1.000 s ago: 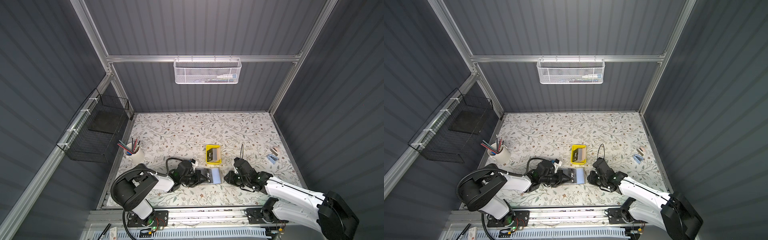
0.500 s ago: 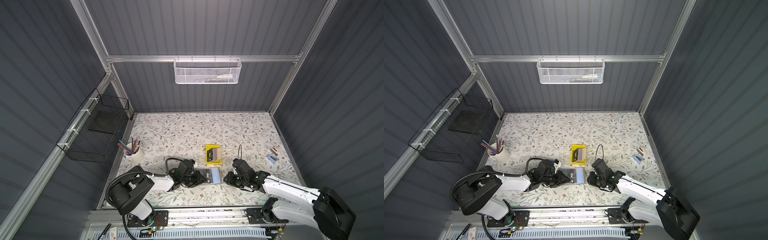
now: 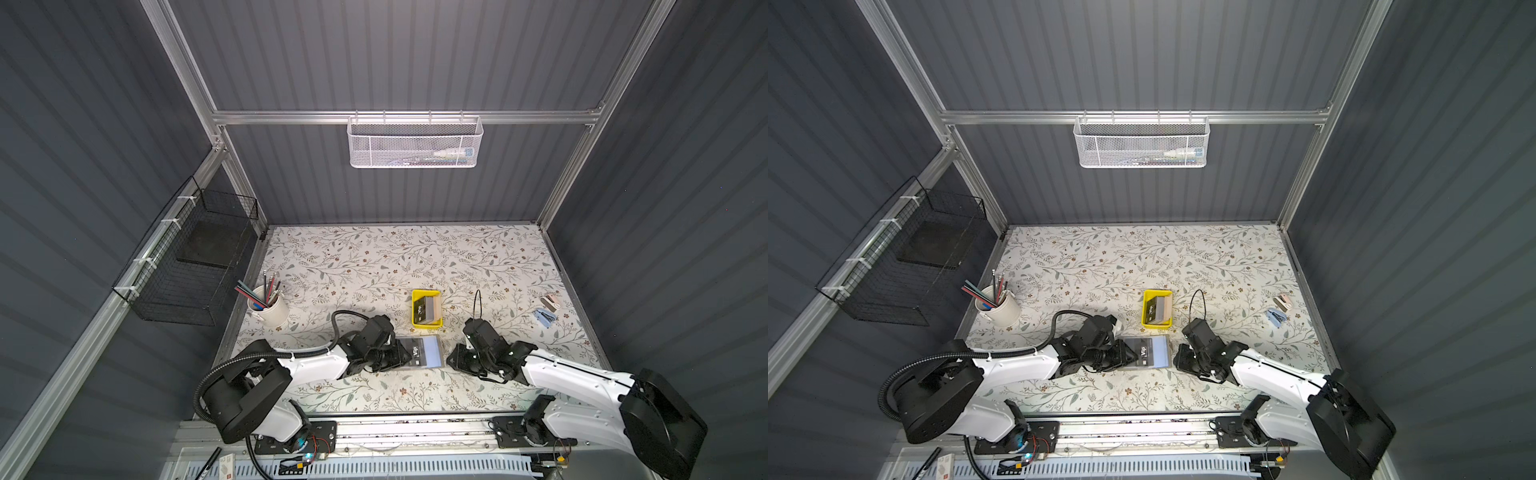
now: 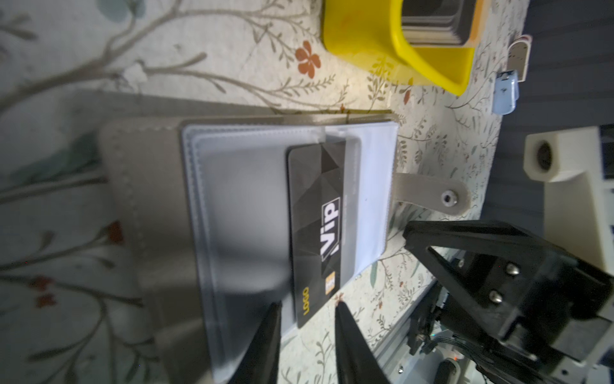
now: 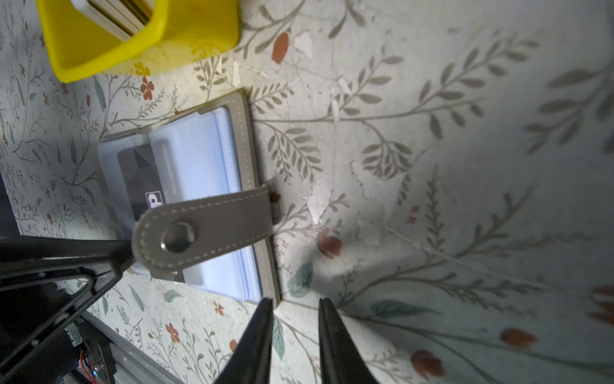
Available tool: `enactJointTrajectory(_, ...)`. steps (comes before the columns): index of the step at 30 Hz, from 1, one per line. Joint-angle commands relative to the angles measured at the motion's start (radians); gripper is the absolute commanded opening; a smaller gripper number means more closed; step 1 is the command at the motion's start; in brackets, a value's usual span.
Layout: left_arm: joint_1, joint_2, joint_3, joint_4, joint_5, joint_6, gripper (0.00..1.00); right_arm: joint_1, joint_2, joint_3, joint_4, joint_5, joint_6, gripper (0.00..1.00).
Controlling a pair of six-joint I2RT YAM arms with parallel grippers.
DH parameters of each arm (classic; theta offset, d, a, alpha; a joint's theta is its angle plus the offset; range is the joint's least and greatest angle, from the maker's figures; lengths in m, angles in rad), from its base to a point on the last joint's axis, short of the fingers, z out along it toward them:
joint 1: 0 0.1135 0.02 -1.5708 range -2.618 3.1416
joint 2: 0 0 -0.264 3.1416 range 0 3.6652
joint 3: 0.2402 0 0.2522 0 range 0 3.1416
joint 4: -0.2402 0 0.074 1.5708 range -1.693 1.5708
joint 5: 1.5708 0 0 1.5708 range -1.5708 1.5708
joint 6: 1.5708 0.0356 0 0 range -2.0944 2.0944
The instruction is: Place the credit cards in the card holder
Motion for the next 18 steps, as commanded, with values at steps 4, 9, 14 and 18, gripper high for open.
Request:
enactJointTrajectory(4, -0.037, -0.035, 0.056, -0.113, -0.095, 0.072, 0.28, -0.002, 0.0, 0.014, -0.002, -0.001, -0.007, 0.27)
enactJointTrajectory(9, -0.036, -0.069, 0.025, -0.064, -0.105, 0.059, 0.28, -0.001, -0.004, 0.017, -0.005, 0.005, -0.012, 0.27)
enactJointTrajectory(14, -0.035, -0.059, 0.024, -0.026, -0.082, 0.05, 0.29, -0.003, 0.009, 0.025, -0.007, 0.004, -0.016, 0.28)
enactJointTrajectory(18, -0.032, -0.05, 0.029, -0.034, -0.086, 0.05, 0.29, -0.002, 0.012, 0.028, -0.001, 0.004, -0.013, 0.27)
